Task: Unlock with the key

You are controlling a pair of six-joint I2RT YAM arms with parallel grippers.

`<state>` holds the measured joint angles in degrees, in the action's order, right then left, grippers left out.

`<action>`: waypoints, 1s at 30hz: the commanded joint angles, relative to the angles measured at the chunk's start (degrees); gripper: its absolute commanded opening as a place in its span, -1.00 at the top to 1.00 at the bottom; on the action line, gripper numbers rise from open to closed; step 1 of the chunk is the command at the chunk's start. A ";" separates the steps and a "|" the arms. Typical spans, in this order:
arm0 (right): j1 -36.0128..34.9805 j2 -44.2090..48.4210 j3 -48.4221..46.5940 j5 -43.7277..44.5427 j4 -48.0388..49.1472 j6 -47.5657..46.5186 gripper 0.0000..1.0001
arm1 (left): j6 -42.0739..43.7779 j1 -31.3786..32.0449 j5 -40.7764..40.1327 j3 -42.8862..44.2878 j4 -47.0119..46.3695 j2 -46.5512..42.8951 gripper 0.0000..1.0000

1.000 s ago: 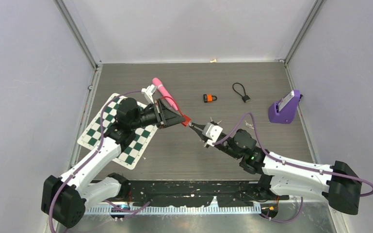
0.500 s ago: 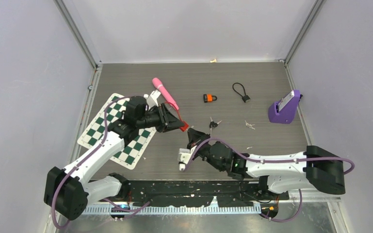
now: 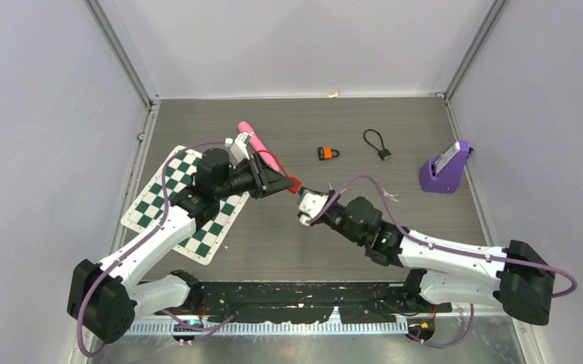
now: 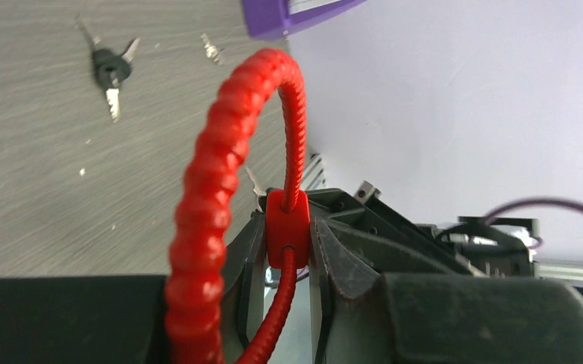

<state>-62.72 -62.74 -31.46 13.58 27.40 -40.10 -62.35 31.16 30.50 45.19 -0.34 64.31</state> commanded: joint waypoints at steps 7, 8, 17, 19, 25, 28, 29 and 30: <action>5.39 4.63 -4.05 -21.57 10.38 25.06 0.90 | -3.75 1.88 14.25 -2.76 -12.59 -2.64 1.00; 6.20 4.55 -3.87 -23.56 11.34 27.00 0.90 | -3.76 1.79 14.26 -2.88 -12.77 -2.68 1.00; 7.20 4.78 -2.82 -27.14 15.98 32.36 0.90 | -0.71 1.89 13.02 -2.62 -10.38 -3.35 1.00; 7.85 4.69 -3.03 -28.09 16.62 34.16 0.89 | -0.72 1.85 12.96 -3.09 -10.68 -3.55 1.00; 8.40 5.27 -3.87 -25.03 12.87 35.46 0.90 | -0.87 1.22 11.50 -3.95 -11.06 -4.67 1.00; 8.40 5.95 -3.85 -22.50 11.23 35.48 0.83 | -1.34 0.94 10.91 -4.53 -12.05 -4.89 1.00; 8.40 6.09 -3.69 -22.00 10.58 35.87 0.80 | -1.50 0.93 10.85 -4.69 -12.68 -4.96 1.00; 8.40 6.39 -3.60 -21.07 10.31 36.18 0.79 | -1.79 0.92 10.73 -4.93 -13.51 -5.06 1.00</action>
<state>-54.00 -58.41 -31.97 -9.63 30.61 -5.58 -62.81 30.11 34.70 41.74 -11.14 60.03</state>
